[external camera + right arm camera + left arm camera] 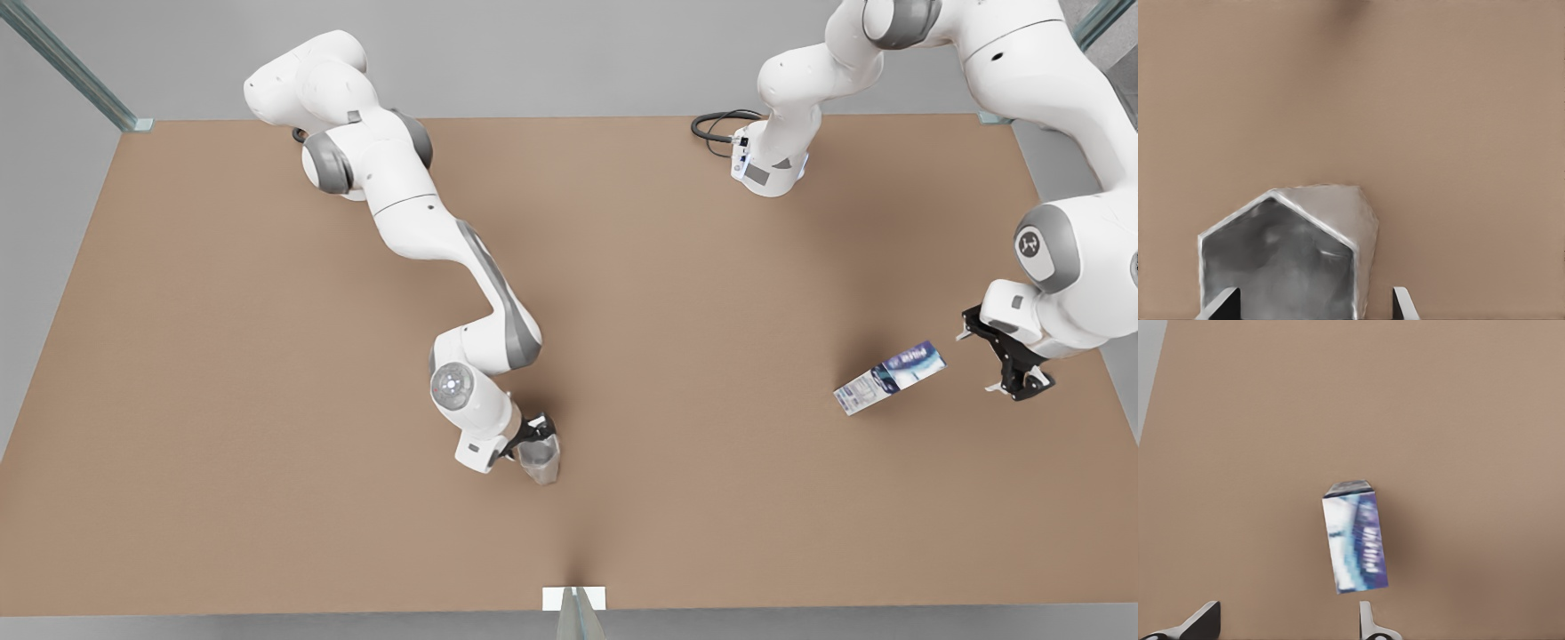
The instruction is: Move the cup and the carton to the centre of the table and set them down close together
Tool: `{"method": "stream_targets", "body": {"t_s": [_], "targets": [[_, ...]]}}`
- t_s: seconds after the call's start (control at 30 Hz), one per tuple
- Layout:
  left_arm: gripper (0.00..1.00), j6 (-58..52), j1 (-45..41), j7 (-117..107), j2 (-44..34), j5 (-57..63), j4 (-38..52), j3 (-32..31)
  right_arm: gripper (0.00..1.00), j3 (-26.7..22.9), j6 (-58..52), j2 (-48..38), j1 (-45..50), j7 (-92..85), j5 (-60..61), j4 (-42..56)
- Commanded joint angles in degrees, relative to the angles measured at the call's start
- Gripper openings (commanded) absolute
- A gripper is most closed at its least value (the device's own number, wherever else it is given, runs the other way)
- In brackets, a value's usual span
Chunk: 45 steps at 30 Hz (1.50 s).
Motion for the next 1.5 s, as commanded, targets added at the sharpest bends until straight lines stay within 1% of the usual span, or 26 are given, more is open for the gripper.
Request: {"method": "stream_targets", "body": {"t_s": [0.0, 0.27, 0.3, 0.37, 0.4, 0.43, 0.47, 0.5, 0.6, 0.63, 0.67, 0.7, 0.73, 0.77, 0.8, 0.87, 1.1, 1.23, 1.47], "targets": [[1.00, 0.14, 0.13, 0.00, 0.31, -0.19, -0.01, 0.00, 1.00, 0.00, -0.02, -0.05, -0.09, -0.04, 0.00, 0.00], [1.00, 3.13, -0.13, -0.09, 1.72, -0.28, -0.44, 0.00, 1.00, 0.00, -2.13, -1.98, -1.32, -0.48, 0.00, -0.18], [1.00, 3.13, -0.04, 0.00, 1.28, -0.28, -1.58, 0.00, 1.00, 0.00, -2.56, -2.42, -1.32, -0.48, 0.00, -0.26], [1.00, 3.22, -0.39, -0.18, -4.26, -0.36, -7.48, -0.97, 1.00, -0.09, -4.41, -3.83, -1.93, -0.48, -0.17, -0.35], [1.00, 2.78, -0.39, -0.18, -4.70, -0.36, -7.83, -1.14, 1.00, -0.62, -7.21, -7.77, -2.63, -0.48, -0.87, -0.70], [1.00, 2.60, -0.39, -0.26, -5.14, -0.36, -8.09, -1.23, 1.00, -0.53, -15.48, -13.75, -3.78, -0.48, -5.53, -3.07], [1.00, 3.13, -0.31, -0.26, -5.23, -0.36, -8.71, -1.32, 1.00, -0.44, -22.76, -18.94, -4.04, -0.48, -13.51, -5.27], [1.00, 3.30, -0.22, -0.18, -5.05, -0.36, -8.71, -1.23, 1.00, -0.70, -29.01, -22.11, -4.22, -0.48, -17.39, -5.27], [1.00, 4.88, 0.05, -0.18, -4.17, -0.28, -9.67, -1.23, 1.00, -0.70, -40.53, -30.11, -4.39, -0.66, -31.72, -5.27], [1.00, 7.34, 0.22, -0.18, -4.09, -0.01, -11.08, -1.23, 1.00, -0.79, -42.55, -31.16, -4.66, -0.74, -34.01, -5.19], [1.00, 7.52, 0.22, -0.18, -3.65, -0.01, -11.08, -1.23, 1.00, -0.53, -43.52, -33.18, -4.92, -0.66, -35.06, -5.53], [1.00, 8.84, 0.31, -0.18, -3.21, -0.01, -11.26, -1.23, 1.00, 1.84, -42.82, -38.98, -7.64, -0.57, -36.38, -12.47], [1.00, 9.10, 0.40, -0.44, -2.77, -0.01, -11.52, -1.23, 1.00, 14.66, -40.19, -45.04, -17.12, 0.05, -44.37, -18.01], [1.00, 9.19, 0.40, -0.44, -2.85, 0.16, -12.22, -1.14, 1.00, 24.07, -34.04, -52.60, -27.41, 1.10, -45.52, -28.11], [1.00, 9.28, 0.40, -0.53, -3.12, 0.16, -12.75, -1.23, 1.00, 28.30, -33.06, -54.89, -33.48, 1.28, -45.52, -30.76], [1.00, 9.28, 0.22, -0.79, -5.14, 0.16, -15.56, -1.23, 1.00, 32.08, -33.94, -56.04, -38.67, 3.12, -45.35, -31.46], [1.00, 11.21, 0.31, -0.70, -3.82, 0.16, -15.91, -1.23, 1.00, 32.08, -33.86, -55.07, -38.06, 6.46, -45.44, -31.64], [1.00, 13.85, 0.31, -0.79, -2.68, 0.60, -17.41, -1.14, 1.00, 32.08, -33.59, -54.10, -37.88, 8.22, -45.44, -31.64], [1.00, 15.08, -0.04, -0.88, -0.48, 2.63, -19.08, -1.14, 1.00, 32.08, -33.06, -53.05, -38.32, 8.49, -45.44, -31.29]]}}
